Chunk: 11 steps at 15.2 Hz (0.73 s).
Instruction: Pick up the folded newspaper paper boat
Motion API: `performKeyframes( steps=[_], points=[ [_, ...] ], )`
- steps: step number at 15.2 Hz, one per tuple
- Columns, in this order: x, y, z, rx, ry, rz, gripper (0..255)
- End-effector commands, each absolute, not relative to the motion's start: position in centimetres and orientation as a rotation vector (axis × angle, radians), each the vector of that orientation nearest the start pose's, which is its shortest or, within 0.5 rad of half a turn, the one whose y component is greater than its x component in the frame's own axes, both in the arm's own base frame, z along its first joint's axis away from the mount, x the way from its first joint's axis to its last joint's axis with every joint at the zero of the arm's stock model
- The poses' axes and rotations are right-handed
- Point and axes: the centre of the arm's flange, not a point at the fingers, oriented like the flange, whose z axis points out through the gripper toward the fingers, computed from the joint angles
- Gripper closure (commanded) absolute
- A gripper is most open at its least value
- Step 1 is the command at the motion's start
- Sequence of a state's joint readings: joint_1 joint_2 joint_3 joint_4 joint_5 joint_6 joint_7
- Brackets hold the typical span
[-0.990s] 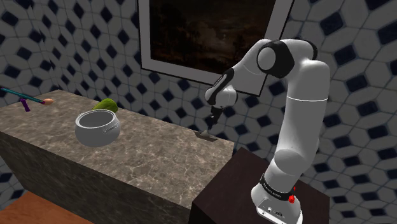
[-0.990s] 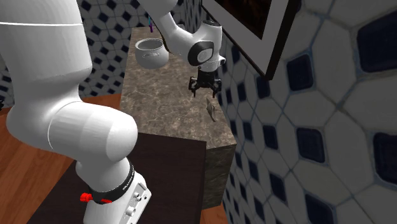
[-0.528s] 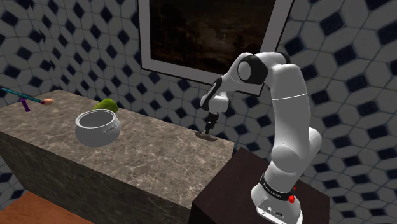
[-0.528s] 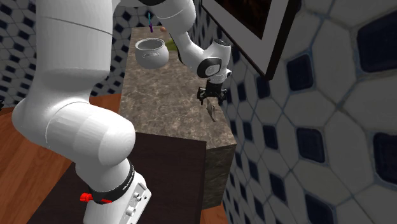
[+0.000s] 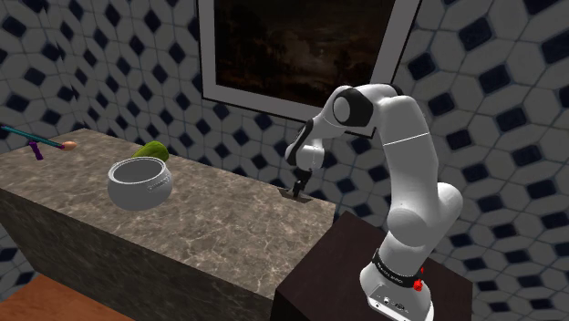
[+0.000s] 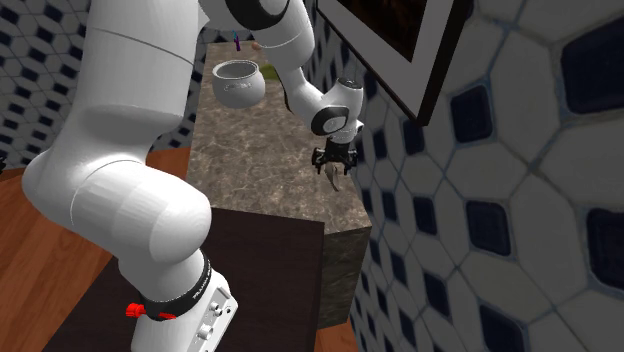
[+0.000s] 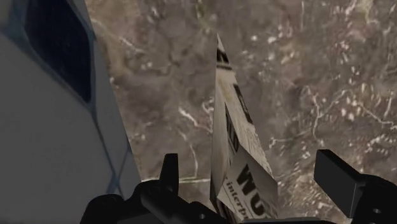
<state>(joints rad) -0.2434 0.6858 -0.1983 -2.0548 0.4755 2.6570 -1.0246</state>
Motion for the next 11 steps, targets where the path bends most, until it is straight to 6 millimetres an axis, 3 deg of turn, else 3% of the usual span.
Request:
performKeyframes(
  steps=[1, 2, 3, 11],
  points=[
    [50.75, -25.98, 8.88, -3.035, -0.296, -0.030, 0],
    [50.75, -25.98, 8.87, -3.035, -0.296, -0.030, 0],
    [50.79, -26.06, 8.89, -3.035, -0.296, -0.030, 255],
    [50.80, -26.02, 8.87, -3.035, -0.296, -0.030, 255]
  ],
)
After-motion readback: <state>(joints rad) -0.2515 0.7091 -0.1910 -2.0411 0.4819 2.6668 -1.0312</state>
